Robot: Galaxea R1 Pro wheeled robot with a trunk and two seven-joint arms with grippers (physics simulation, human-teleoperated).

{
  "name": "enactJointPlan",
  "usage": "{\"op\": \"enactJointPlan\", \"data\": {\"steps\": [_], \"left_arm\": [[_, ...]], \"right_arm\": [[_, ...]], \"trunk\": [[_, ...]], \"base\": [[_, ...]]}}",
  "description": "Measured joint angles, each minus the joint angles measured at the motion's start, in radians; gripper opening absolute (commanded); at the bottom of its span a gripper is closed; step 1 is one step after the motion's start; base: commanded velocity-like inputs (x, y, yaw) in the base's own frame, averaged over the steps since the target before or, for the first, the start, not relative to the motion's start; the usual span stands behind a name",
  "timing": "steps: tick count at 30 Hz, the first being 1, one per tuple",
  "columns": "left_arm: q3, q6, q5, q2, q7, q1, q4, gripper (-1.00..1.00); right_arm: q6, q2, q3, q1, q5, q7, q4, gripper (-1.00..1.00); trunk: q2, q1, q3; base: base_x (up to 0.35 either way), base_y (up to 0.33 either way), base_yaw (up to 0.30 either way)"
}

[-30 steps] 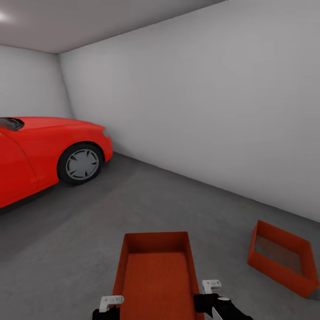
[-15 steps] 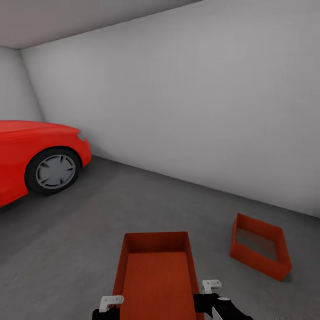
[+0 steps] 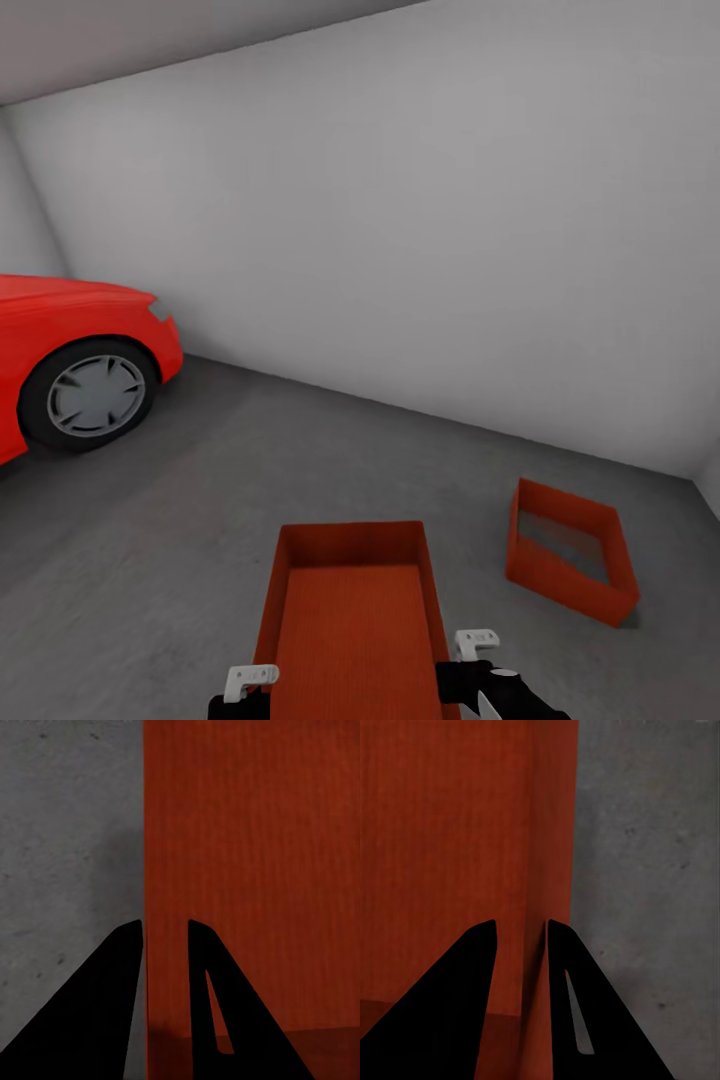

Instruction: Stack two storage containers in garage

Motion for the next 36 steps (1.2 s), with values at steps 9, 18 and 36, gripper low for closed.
{"op": "enactJointPlan", "data": {"steps": [9,18,36], "left_arm": [[0.002,0.0,0.0,0.002,-0.003,0.0,0.001,-1.0],[0.001,0.001,0.0,0.002,-0.003,0.0,0.0,-1.0],[0.002,0.002,0.0,0.002,-0.003,0.0,0.0,-1.0]], "right_arm": [[0.0,0.002,0.0,0.0,0.0,-0.003,0.0,-1.0],[0.001,0.002,0.0,0.0,-0.001,-0.004,0.0,-1.0],[0.001,0.003,0.002,0.0,-0.002,-0.005,0.0,-1.0]], "trunk": [[0.0,0.0,0.0],[0.0,0.0,0.0],[0.0,0.0,0.0]], "base": [[0.104,0.0,-0.002],[0.104,0.0,0.0],[0.1,0.0,-0.215]]}}
